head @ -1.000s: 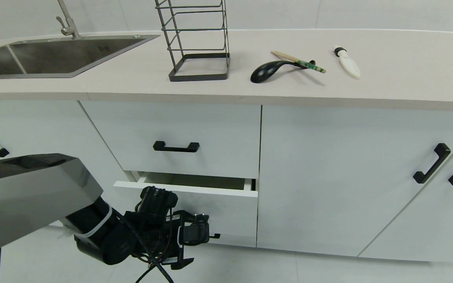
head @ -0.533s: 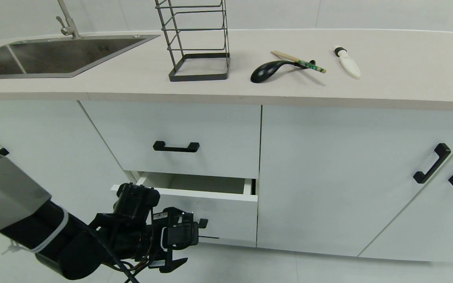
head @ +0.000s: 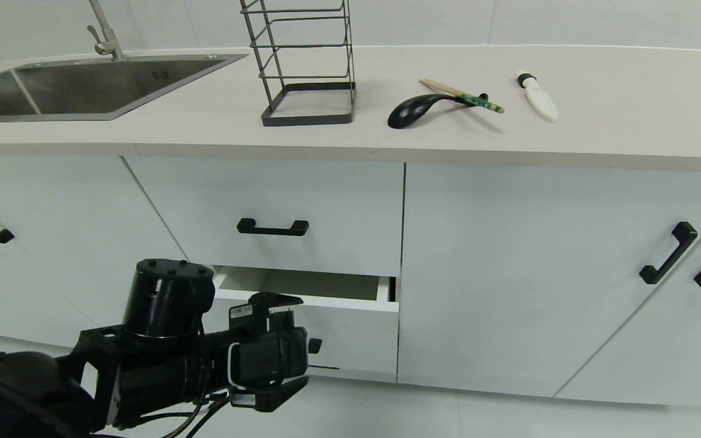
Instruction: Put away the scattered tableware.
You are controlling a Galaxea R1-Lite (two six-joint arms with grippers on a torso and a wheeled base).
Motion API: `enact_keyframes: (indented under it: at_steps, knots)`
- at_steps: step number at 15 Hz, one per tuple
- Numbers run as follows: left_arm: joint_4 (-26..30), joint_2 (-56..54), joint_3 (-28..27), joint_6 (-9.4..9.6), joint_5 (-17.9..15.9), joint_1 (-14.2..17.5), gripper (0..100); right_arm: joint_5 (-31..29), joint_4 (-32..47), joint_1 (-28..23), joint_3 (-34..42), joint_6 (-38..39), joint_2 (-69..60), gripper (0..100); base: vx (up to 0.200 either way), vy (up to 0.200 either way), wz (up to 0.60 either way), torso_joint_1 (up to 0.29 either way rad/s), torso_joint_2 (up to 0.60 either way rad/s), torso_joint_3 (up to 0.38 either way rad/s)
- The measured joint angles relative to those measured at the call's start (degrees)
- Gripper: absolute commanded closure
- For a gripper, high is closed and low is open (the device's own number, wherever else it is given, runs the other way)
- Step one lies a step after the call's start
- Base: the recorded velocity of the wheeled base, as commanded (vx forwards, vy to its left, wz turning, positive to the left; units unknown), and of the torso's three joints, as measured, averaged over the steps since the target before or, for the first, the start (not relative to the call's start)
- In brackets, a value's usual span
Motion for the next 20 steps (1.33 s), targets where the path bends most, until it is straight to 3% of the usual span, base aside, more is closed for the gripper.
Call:
enact_keyframes:
  at_steps: [4, 9, 16, 20]
  knots:
    - [-0.52, 3.77, -3.47, -3.36, -0.04, 0.05, 0, -0.02, 0.0, 0.0, 0.0, -0.01, 0.0, 100, 0.0, 0.0, 0.0, 0.0, 0.0, 0.0]
    - [-2.77, 13.01, -10.31, -4.75, -0.02, 0.88, 0, -0.02, 0.0, 0.0, 0.0, 0.0, 0.0, 100, 0.0, 0.0, 0.0, 0.0, 0.0, 0.0]
    - [-2.95, 18.69, -14.51, -4.86, -0.13, 2.21, 0, 0.0, 0.0, 0.0, 0.0, 0.0, -0.02, 100, 0.0, 0.0, 0.0, 0.0, 0.0, 0.0]
    - [-2.79, 17.08, -10.79, -4.45, -2.68, 2.56, 0, -0.02, 0.0, 0.0, 0.0, 0.0, -0.02, 100, 0.0, 0.0, 0.0, 0.0, 0.0, 0.0]
